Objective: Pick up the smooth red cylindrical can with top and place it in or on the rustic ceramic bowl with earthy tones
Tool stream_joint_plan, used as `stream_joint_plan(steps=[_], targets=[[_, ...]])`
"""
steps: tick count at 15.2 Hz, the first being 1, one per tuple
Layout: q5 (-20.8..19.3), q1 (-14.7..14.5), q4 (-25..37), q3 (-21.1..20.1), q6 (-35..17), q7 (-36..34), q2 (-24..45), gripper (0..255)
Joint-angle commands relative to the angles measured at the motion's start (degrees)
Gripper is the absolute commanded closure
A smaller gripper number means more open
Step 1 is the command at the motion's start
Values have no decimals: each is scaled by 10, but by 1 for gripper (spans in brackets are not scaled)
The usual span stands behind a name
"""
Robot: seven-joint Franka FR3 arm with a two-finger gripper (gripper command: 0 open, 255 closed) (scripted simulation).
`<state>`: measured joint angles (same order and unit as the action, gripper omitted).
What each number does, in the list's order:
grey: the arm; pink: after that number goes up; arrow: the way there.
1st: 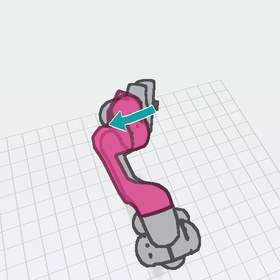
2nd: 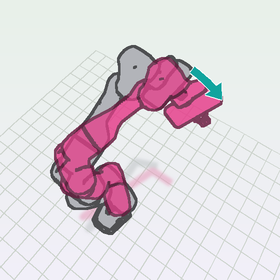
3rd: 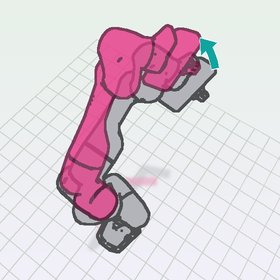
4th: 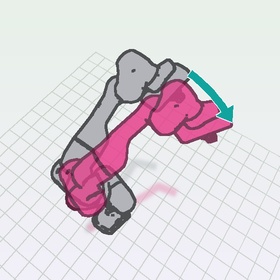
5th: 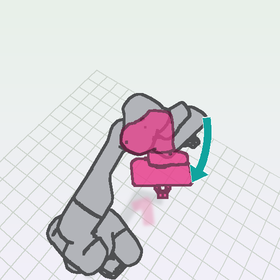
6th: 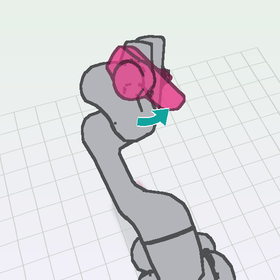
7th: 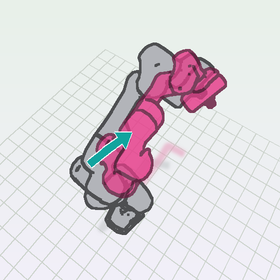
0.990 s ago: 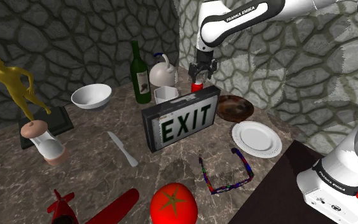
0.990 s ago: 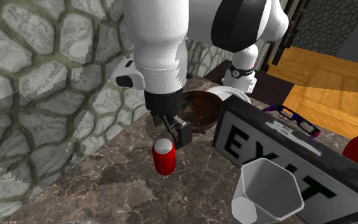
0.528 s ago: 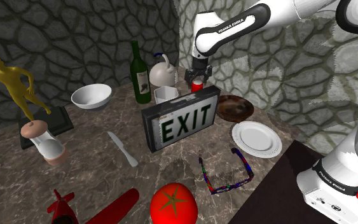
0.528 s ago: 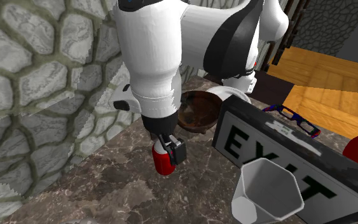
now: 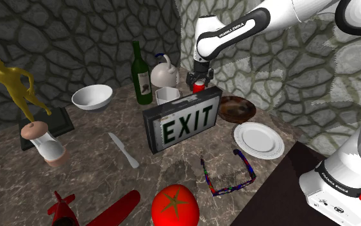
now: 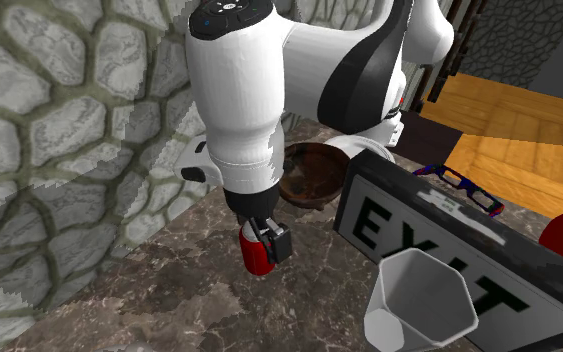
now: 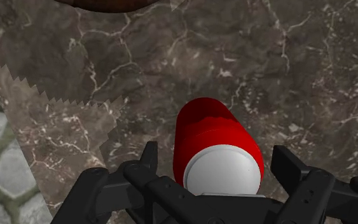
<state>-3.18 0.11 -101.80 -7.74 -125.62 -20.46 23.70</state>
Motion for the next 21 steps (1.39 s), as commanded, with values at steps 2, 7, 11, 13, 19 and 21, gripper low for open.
stream_joint_plan(steps=[2, 7, 11, 13, 19, 21], targets=[[0, 0, 0, 0, 0, 0, 0, 255], [0, 0, 0, 0, 0, 0, 0, 255], [0, 0, 0, 0, 0, 0, 0, 255], [1, 0, 5, -1, 12, 1, -7, 255], [5, 1, 24, -2, 51, 3, -27, 255], [6, 2, 32, -3, 64, 3, -33, 255]])
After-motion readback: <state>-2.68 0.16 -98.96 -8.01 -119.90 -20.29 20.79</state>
